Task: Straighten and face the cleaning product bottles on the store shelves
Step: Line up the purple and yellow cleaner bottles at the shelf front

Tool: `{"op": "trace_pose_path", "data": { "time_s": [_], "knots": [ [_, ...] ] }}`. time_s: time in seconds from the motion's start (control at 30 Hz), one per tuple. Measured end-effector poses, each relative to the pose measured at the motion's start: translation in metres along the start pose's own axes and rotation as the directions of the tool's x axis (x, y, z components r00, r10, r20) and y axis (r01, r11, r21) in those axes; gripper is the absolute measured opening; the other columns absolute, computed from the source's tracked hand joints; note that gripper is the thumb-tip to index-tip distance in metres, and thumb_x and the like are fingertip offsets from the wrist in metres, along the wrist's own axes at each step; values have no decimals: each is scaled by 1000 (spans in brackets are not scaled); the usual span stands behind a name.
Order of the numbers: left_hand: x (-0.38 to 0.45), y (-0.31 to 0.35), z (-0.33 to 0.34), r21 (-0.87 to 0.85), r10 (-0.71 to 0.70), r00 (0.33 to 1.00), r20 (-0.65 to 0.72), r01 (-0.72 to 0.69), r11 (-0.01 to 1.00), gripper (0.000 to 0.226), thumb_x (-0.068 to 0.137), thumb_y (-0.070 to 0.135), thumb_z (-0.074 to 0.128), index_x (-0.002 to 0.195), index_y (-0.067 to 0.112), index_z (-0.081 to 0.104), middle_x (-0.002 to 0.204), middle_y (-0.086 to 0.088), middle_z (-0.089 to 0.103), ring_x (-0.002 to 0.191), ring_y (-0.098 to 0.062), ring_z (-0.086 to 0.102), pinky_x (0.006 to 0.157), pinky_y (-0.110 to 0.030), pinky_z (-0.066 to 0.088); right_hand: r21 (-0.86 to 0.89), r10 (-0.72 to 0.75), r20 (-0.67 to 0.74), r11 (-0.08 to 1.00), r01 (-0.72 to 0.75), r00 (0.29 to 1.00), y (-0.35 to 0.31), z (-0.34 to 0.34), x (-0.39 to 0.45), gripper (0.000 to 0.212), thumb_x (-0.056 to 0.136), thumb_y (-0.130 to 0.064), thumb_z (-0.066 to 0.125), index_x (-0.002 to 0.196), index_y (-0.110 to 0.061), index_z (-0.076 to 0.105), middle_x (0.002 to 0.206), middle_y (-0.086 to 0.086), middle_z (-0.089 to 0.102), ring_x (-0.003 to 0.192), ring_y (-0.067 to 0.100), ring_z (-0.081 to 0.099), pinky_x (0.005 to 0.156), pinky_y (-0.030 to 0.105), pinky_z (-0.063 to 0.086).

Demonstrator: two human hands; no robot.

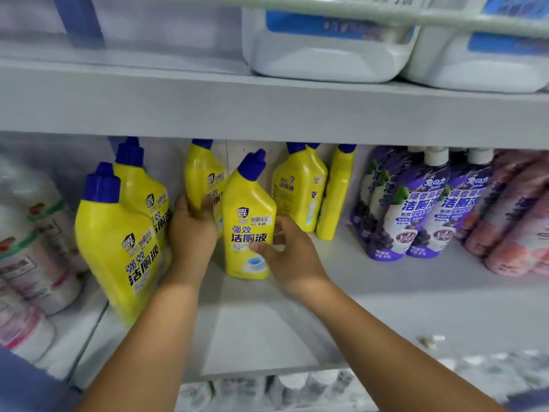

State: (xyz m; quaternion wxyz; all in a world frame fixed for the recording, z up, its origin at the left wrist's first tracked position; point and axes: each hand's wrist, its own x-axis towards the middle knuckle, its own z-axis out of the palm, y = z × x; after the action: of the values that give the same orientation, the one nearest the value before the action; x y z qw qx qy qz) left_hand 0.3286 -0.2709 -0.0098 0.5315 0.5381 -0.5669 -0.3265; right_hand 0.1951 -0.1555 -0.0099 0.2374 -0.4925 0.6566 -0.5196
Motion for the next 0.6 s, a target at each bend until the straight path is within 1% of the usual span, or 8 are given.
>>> {"op": "trace_pose_path", "data": {
  "time_s": [0.07,0.17,0.27,0.3,0.37,0.43,0.5,0.6],
  "knots": [
    [-27,14,-10,-23,-10,997,-83,8,1000,27,104,31,53,119,10,62,118,-9,68,111,-29,60,80,-22,35,11,0,31,1000,-1,1000,-1,4,4,27,83,-26,81,102,-30,63,105,-9,74,99,13,68,91,37,56],
    [-87,40,-22,-175,257,927,-274,-311,934,20,102,27,57,116,12,59,115,5,57,110,-15,59,95,-29,45,46,-20,67,999,17,998,-9,13,8,29,85,-21,78,111,-19,64,107,1,73,93,12,68,83,35,56],
    [-122,54,-9,-154,510,849,-140,-527,836,17,96,22,60,111,13,62,115,2,60,113,-17,61,99,-24,44,169,-30,244,985,-12,969,-24,5,1,38,86,-36,62,118,-14,60,109,2,68,91,10,65,84,37,56],
    [-125,61,0,-140,543,837,-66,-547,825,20,95,23,60,111,13,63,114,1,63,111,-12,62,96,-17,43,164,-63,290,986,16,955,-24,-2,-1,40,83,-41,56,115,-17,60,105,1,66,95,14,65,88,40,55],
    [-122,68,21,-191,488,872,47,-472,861,24,93,31,62,114,19,62,115,-1,64,109,-10,64,92,-17,48,76,-96,284,994,78,954,-11,-19,-1,21,90,-31,55,107,-19,61,102,1,66,100,21,67,91,44,56],
    [-110,65,44,-223,358,927,111,-328,918,33,88,42,64,117,26,58,119,-1,65,113,-14,65,98,-30,53,-42,-27,31,999,29,999,10,-40,6,11,93,-25,56,101,-19,63,99,1,70,95,23,68,86,41,56],
    [-93,57,67,-165,279,950,144,-255,953,49,82,51,66,121,22,58,122,-2,65,116,-19,64,101,-41,52,-93,-21,-292,996,-7,956,31,-67,17,16,87,-29,61,96,-16,61,93,6,67,86,26,66,78,37,53],
    [-74,57,101,17,222,960,170,-228,974,78,76,55,76,139,16,49,132,-5,61,122,-23,59,101,-41,50,-200,-42,-447,978,-54,893,52,-97,41,37,82,-28,71,105,-2,59,102,19,63,97,38,62,88,45,50]
  ]
}}
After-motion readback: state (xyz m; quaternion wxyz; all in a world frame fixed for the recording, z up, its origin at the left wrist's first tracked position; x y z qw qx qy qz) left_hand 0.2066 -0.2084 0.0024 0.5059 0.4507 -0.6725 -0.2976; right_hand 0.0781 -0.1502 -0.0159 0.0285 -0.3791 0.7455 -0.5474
